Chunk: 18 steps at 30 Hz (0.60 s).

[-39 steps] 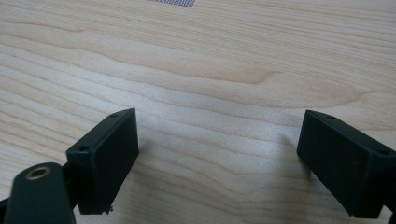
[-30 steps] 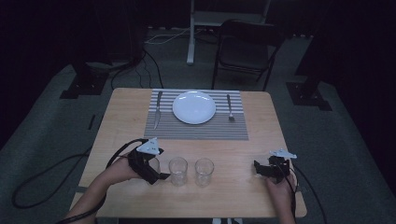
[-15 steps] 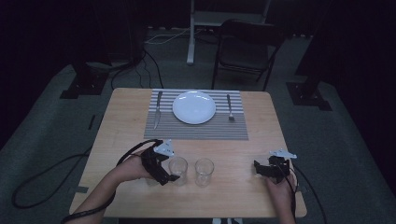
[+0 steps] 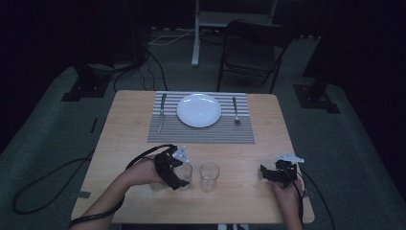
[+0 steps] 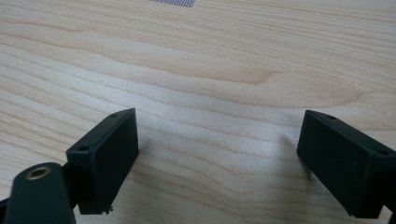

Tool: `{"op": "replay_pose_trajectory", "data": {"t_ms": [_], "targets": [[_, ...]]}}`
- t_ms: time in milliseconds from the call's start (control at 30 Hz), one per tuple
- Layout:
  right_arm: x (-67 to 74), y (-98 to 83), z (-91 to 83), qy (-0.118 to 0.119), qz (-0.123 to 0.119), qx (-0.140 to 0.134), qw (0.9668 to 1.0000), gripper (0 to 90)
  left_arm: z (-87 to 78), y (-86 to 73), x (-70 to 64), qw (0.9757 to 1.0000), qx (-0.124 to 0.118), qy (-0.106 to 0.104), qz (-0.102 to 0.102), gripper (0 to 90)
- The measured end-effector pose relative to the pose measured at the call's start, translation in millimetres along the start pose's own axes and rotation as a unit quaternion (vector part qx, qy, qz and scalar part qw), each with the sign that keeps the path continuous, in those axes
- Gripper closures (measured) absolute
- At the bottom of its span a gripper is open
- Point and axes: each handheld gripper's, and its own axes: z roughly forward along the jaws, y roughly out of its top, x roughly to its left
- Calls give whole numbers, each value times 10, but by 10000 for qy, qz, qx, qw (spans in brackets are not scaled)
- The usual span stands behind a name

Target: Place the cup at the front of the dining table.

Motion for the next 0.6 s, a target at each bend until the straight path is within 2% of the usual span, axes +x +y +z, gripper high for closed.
{"op": "replay_pose_trajectory", "data": {"t_ms": [33,100,167,300,433,600], "targets": [[0,0,0,0,-1,0,10000,124,1,12,-1,10000,61,54,-4,153],[0,0,0,-1,-2,0,10000,124,-1,28,-3,9998,130,118,-8,226],[1,-1,-1,-3,1,-1,10000,125,2,48,-11,9997,200,107,16,278],[1,-1,-1,-3,3,-2,10000,126,2,83,-9,9994,327,117,17,282],[3,-2,-2,-6,7,-2,10000,126,3,95,15,9995,277,91,-73,284],[3,-2,-2,-6,7,-1,10000,126,-7,105,35,9995,161,237,-126,285]]}}
